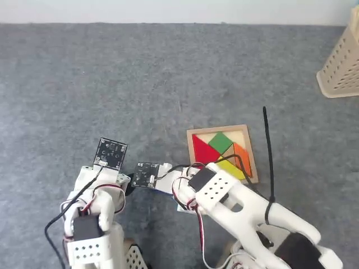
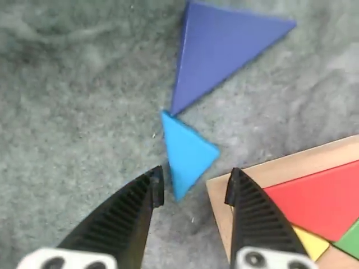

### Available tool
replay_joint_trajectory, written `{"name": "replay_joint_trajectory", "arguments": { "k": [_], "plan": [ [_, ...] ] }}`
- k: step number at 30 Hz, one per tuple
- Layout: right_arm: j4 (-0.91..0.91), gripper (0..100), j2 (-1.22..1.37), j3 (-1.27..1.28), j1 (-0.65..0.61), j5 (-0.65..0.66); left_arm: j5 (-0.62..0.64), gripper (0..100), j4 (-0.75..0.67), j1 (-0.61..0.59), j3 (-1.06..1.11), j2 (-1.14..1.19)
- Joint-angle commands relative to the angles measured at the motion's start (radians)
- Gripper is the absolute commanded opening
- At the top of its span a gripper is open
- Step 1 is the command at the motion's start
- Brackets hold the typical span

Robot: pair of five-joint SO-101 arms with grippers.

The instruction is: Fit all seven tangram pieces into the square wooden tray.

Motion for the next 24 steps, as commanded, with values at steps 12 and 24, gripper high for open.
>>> {"name": "replay_joint_trajectory", "arguments": {
  "k": [12,24],
  "plan": [
    [-0.045,18.4,-0.042,-0.006,-0.028,0.054,-0.002,35,0.005,0.002,-0.005,-0.015],
    [-0.085,18.4,0.028,-0.008,-0.033,0.057,-0.002,35,0.005,0.002,-0.005,-0.015]
  ]
}}
